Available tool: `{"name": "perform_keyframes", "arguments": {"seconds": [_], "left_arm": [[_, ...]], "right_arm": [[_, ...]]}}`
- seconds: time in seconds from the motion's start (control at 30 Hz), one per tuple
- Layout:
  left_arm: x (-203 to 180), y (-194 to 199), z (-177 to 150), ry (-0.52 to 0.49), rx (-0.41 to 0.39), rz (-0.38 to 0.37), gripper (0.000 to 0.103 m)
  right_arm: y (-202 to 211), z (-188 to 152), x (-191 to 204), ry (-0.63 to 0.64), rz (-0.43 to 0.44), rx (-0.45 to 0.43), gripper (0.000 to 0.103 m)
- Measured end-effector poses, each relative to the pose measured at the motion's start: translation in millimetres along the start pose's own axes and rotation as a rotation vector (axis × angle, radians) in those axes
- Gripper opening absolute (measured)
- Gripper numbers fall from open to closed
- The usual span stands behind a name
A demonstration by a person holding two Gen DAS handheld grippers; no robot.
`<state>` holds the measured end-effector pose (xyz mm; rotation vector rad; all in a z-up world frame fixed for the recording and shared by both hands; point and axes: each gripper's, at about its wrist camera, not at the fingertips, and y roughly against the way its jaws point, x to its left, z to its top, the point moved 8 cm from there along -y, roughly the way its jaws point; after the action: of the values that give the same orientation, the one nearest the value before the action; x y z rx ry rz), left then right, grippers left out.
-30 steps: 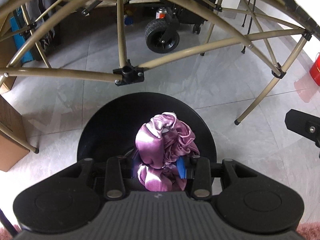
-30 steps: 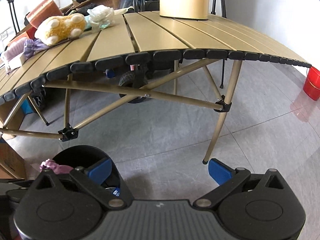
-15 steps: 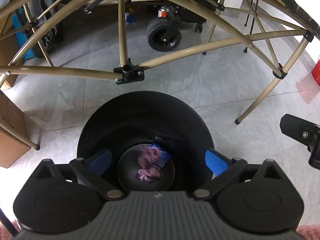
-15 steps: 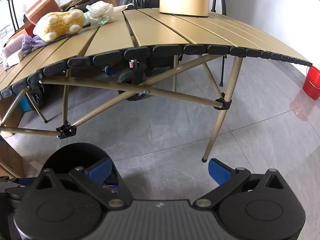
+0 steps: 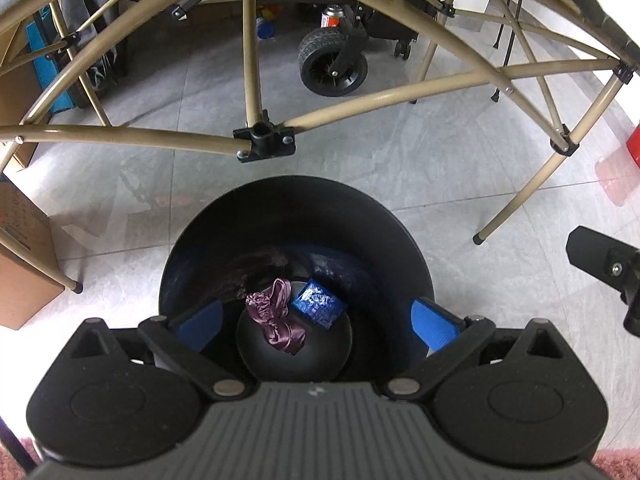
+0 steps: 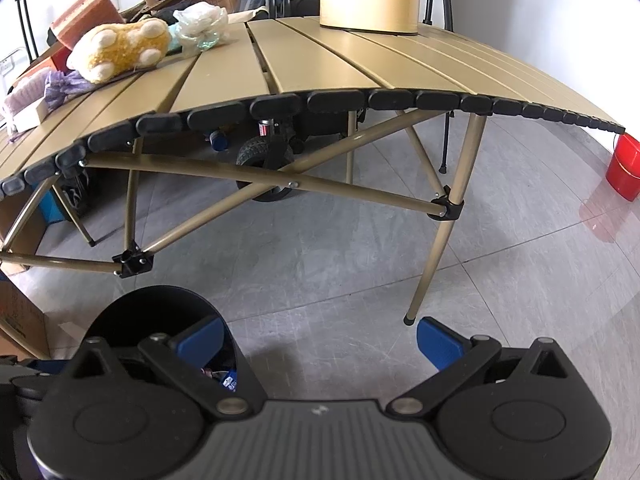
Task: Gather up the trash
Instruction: 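Raise both tools back toward the table items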
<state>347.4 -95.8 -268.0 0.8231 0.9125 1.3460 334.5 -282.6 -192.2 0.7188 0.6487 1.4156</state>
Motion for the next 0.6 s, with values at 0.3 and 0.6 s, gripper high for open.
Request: {"name": "perform_keyframes", "arguments": {"seconds": [0.3,0.6], "left_arm": [[9,37,13,-0.008,-0.118,-0.026,0.103],[25,88,26,-0.004,-0.326,-0.012,0.103]], "right_arm": [[22,10,8,0.015,0.053,-0.069,0.103],[69,33,17,0.007,0.139,-0.233,0.103]]}}
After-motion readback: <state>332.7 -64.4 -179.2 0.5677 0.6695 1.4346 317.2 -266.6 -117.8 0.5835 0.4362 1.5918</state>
